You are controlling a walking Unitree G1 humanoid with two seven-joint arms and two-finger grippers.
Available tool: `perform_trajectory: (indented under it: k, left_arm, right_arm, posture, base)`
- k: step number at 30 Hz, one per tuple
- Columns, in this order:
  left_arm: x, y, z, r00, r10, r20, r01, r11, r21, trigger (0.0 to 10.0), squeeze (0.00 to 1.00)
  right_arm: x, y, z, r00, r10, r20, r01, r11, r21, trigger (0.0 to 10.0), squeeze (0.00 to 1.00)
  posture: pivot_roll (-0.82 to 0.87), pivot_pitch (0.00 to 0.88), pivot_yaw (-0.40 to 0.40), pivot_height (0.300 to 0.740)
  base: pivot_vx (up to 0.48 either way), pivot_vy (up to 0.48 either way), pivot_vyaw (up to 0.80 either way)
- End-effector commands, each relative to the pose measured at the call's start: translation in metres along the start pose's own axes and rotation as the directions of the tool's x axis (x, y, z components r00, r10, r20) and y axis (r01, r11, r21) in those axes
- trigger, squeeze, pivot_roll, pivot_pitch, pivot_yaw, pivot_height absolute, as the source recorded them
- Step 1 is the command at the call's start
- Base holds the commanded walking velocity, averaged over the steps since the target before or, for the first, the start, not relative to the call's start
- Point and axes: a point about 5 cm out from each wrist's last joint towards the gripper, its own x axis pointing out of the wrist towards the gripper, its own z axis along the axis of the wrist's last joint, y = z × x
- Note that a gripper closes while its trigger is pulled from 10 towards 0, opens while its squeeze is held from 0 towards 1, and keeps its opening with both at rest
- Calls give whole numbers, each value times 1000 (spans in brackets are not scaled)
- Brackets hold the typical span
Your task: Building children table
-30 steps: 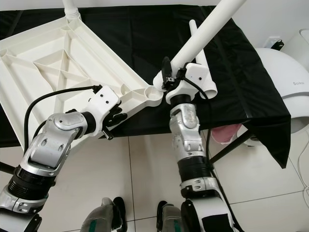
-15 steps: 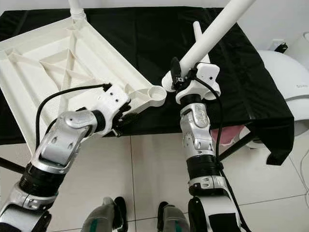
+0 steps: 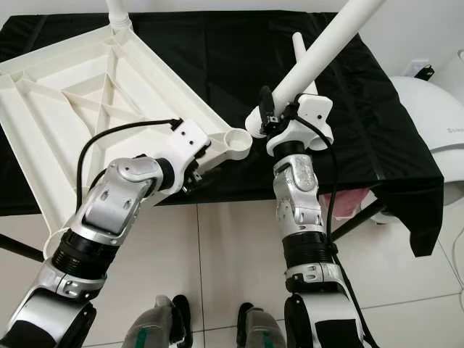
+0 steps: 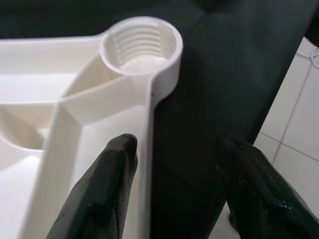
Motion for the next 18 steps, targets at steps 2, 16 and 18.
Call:
perform_trajectory:
  k: [2, 16, 18]
  left_arm:
    - [7, 11, -2, 974, 227, -16, -228, 974, -12, 10000, 0]
    - [16, 11, -8, 977, 208, -48, -209, 978, -11, 0, 0]
    - [16, 11, -9, 978, 204, -49, -204, 979, 0, 0, 0]
  right_arm:
    - [1, 0, 2, 1000, 0, 12, 0, 1000, 5, 10000, 0]
    - [1, -5, 4, 1000, -7, 18, 7, 1000, -15, 10000, 0]
    - [1, -5, 4, 1000, -7, 18, 7, 1000, -16, 10000, 0]
  posture:
    - [-42, 191, 2, 740]
    - [-48, 194, 4, 740]
    - [-48, 194, 4, 740]
  base:
    - [0, 0, 0]
    - [0, 0, 0]
    - [0, 0, 0]
